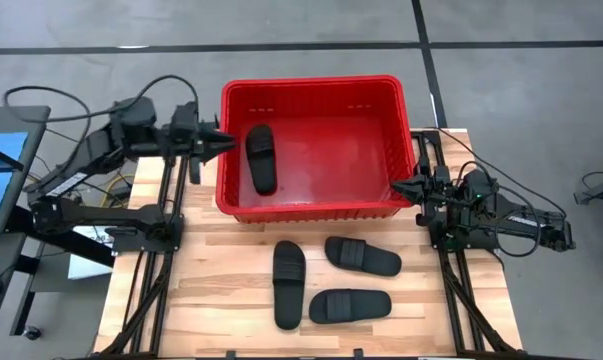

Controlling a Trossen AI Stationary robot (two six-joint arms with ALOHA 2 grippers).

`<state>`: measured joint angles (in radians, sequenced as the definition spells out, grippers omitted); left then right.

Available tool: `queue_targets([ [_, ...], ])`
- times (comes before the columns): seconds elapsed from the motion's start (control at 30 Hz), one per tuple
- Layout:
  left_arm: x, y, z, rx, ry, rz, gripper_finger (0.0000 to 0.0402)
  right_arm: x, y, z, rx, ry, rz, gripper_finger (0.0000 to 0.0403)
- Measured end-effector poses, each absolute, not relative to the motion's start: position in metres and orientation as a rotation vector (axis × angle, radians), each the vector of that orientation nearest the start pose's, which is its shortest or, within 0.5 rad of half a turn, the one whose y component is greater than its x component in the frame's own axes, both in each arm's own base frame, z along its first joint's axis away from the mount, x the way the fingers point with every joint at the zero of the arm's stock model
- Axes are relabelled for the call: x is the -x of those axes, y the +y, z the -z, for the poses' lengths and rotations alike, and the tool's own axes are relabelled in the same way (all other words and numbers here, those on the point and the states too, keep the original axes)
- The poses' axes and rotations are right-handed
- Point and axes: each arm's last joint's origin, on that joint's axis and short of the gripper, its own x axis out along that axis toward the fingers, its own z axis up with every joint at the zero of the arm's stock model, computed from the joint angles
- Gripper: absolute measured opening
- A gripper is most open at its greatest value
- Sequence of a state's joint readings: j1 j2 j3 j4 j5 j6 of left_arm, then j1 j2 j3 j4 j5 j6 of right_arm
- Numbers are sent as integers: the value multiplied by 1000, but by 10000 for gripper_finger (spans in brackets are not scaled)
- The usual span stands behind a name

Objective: Pick and place slides into bin
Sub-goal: Put the black slipper into the bin

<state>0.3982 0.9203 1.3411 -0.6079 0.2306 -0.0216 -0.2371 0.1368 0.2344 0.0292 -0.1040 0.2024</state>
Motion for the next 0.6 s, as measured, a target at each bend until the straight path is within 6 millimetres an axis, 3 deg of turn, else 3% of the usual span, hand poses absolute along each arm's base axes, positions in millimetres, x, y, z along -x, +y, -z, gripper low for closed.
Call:
queue_targets([
  [0.27,-146,31,-450,103,186,-26,77,-90,-19,-235,-180,-137,120,0],
  [0.6,-188,-4,-433,168,322,195,77,-90,-19,-235,-181,-138,120,0],
])
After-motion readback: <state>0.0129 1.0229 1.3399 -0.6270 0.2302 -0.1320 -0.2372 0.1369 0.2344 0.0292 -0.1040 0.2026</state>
